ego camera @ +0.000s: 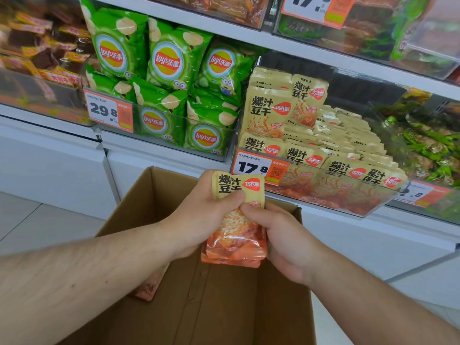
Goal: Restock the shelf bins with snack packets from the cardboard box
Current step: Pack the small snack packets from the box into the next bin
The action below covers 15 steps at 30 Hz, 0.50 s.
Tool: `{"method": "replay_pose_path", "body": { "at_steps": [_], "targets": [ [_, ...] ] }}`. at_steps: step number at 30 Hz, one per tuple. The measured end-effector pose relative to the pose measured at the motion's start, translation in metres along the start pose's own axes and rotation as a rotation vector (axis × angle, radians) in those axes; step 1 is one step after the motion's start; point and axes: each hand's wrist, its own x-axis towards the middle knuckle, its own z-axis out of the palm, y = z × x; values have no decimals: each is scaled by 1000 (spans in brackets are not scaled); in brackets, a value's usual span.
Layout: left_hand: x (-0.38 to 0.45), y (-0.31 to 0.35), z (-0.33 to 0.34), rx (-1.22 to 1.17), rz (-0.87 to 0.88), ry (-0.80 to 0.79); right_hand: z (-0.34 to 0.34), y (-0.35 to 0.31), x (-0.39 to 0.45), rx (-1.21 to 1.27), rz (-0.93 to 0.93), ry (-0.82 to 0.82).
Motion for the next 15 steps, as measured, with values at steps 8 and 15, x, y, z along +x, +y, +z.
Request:
{"method": "replay_pose_path", "body": {
  "at_steps": [8, 15],
  "targets": [
    [13, 19, 32, -32, 1, 77, -16, -13, -6, 28, -119, 11],
    [30, 50, 63, 153, 90, -59, -48, -47, -21, -5, -161, 39]
  ]
}}
